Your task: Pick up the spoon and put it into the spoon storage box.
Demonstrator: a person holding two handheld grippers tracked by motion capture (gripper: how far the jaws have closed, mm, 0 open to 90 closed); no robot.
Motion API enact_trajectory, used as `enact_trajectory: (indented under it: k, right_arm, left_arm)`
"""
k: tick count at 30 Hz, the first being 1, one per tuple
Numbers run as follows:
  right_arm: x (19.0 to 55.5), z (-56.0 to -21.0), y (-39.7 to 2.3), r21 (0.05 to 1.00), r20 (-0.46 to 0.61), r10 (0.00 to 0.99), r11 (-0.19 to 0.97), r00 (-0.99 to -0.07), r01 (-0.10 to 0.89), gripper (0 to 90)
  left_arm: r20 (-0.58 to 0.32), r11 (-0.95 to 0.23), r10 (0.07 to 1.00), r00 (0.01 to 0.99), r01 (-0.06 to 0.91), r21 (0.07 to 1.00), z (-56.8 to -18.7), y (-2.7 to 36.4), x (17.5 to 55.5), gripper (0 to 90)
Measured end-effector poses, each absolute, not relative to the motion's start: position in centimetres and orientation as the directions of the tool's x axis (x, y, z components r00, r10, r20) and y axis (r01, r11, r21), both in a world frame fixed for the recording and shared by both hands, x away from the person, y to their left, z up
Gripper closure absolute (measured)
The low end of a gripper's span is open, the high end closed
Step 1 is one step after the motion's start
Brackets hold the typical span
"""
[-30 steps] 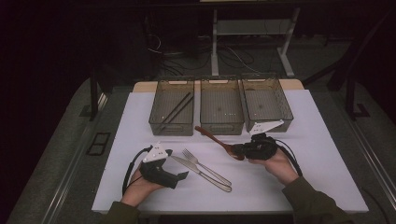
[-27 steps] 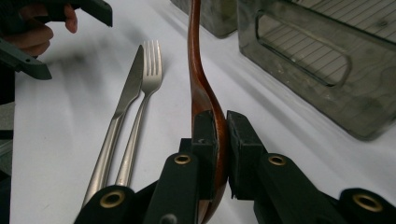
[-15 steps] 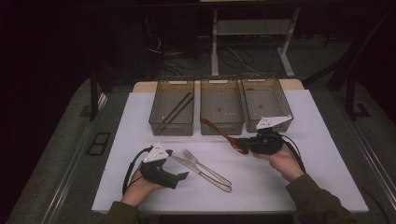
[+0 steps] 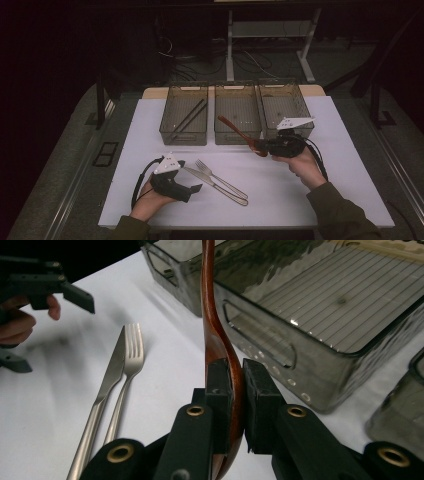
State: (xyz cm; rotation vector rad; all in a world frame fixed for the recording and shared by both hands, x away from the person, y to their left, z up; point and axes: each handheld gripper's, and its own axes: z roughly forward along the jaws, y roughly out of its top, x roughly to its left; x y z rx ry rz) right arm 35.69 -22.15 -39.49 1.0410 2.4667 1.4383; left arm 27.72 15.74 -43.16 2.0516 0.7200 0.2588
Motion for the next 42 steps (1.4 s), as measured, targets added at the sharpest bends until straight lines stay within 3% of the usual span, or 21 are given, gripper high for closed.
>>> enact_trajectory:
  k: [17,42]
  right_arm:
    - [38.1,-38.3,-21.6,0.817,0.226,0.646,0.282,-0.729,0.503,81.5]
    - [43.9,-36.7,-19.4,0.773,0.134,0.744,0.334,-0.654,0.539,81.5]
  left_arm:
    - [-0.095,-0.406,0.582,0.808,0.39,0.826,-43.2,15.8,27.7,0.0]
    - [-0.1,-0.401,0.58,0.809,0.39,0.829,-43.1,15.8,27.7,0.0]
